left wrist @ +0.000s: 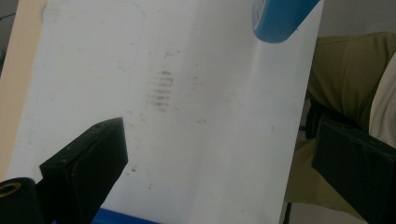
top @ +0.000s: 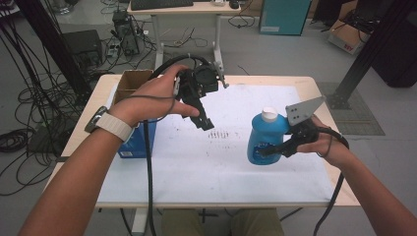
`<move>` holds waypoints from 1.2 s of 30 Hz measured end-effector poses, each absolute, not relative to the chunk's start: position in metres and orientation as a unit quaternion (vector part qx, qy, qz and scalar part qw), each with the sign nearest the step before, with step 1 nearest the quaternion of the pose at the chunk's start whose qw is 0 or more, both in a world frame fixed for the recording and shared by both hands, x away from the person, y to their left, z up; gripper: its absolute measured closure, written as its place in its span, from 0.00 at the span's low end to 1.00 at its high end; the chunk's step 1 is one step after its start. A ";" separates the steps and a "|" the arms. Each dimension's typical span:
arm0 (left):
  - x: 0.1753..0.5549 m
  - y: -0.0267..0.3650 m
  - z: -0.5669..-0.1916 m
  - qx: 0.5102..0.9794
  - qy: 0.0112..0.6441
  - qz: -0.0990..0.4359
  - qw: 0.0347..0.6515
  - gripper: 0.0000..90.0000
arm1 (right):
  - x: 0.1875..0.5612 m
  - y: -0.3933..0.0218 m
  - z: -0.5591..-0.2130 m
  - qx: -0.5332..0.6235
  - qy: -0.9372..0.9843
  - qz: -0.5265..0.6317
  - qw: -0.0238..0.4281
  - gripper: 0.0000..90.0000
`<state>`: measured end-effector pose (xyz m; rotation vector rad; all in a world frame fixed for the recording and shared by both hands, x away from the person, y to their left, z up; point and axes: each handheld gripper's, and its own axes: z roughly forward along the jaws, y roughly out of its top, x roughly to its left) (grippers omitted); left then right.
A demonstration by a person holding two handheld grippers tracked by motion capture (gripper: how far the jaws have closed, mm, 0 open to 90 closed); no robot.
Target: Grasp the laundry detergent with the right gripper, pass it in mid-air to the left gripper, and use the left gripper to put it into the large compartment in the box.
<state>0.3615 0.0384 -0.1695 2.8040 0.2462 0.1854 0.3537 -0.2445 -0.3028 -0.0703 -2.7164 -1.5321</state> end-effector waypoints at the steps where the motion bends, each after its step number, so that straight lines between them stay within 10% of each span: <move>1: 0.361 0.038 -0.169 0.982 0.086 0.063 0.158 0.04 | 0.355 -0.243 -0.302 -0.020 -0.871 -0.491 0.012 0.47; 36: 0.350 0.004 -0.163 0.982 0.054 0.042 0.174 0.05 | 0.367 -0.206 -0.297 0.017 -0.881 -0.473 0.014 0.47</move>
